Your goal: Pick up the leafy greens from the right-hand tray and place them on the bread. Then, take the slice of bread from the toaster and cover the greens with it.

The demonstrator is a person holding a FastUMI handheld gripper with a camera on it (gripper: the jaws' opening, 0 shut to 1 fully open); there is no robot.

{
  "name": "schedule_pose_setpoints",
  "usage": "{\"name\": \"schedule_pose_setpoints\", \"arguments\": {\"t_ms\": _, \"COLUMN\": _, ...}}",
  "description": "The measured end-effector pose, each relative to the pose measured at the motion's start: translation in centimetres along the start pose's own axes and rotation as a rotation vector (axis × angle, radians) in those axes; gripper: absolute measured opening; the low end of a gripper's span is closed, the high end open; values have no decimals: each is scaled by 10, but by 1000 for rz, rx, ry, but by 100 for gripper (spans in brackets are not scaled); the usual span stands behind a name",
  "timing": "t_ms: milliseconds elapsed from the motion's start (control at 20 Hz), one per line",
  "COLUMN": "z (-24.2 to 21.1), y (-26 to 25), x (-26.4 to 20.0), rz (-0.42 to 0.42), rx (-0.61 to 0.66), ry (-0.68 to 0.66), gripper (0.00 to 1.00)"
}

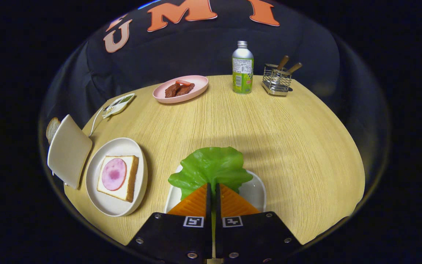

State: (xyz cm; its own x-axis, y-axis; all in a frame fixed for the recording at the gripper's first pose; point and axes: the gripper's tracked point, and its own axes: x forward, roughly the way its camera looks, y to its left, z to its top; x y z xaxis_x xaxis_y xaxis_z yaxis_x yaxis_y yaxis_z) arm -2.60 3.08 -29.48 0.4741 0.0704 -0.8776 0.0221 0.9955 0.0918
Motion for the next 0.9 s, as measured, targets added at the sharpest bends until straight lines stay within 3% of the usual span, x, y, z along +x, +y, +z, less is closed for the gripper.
{"name": "schedule_pose_setpoints", "arguments": {"t_ms": 400, "z": 37, "y": 29, "x": -32, "rz": 87, "rx": -26, "ry": -137, "gripper": 4}}
{"name": "schedule_pose_setpoints", "arguments": {"t_ms": 900, "z": 50, "y": 96, "x": -46, "rz": 231, "rx": -109, "ry": -173, "gripper": 4}}
